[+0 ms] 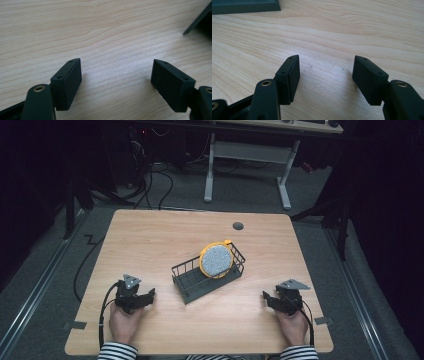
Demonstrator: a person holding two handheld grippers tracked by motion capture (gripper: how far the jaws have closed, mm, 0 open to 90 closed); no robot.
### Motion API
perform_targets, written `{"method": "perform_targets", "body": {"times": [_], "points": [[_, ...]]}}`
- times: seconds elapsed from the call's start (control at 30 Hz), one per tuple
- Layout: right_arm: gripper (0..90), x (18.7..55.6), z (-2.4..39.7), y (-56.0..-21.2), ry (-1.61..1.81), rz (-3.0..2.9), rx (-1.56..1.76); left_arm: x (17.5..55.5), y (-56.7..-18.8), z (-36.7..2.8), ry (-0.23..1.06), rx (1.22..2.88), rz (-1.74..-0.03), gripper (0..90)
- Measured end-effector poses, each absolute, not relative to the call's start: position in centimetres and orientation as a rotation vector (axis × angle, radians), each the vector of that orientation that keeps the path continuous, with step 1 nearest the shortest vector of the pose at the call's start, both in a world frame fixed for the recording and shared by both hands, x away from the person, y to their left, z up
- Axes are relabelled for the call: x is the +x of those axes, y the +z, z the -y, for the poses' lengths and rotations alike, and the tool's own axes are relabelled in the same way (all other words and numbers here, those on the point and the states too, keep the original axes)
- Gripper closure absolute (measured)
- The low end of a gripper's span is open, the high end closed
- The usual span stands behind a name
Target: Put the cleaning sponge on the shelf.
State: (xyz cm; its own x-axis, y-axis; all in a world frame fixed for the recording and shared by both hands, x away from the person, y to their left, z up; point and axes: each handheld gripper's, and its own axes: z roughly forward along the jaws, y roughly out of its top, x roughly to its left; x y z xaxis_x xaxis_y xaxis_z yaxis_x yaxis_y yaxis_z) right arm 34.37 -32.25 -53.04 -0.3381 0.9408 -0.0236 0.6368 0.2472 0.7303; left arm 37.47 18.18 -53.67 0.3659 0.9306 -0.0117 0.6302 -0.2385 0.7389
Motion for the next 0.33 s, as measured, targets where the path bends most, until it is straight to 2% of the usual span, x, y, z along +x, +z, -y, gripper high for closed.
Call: {"method": "perform_targets", "body": {"times": [0.33], "points": [[38.4, 34.37, 32.23, -53.04, 0.874, -2.062, 1.44, 37.48, -53.67, -18.17, 0.58, 1.967, -1.348, 24.9]]}}
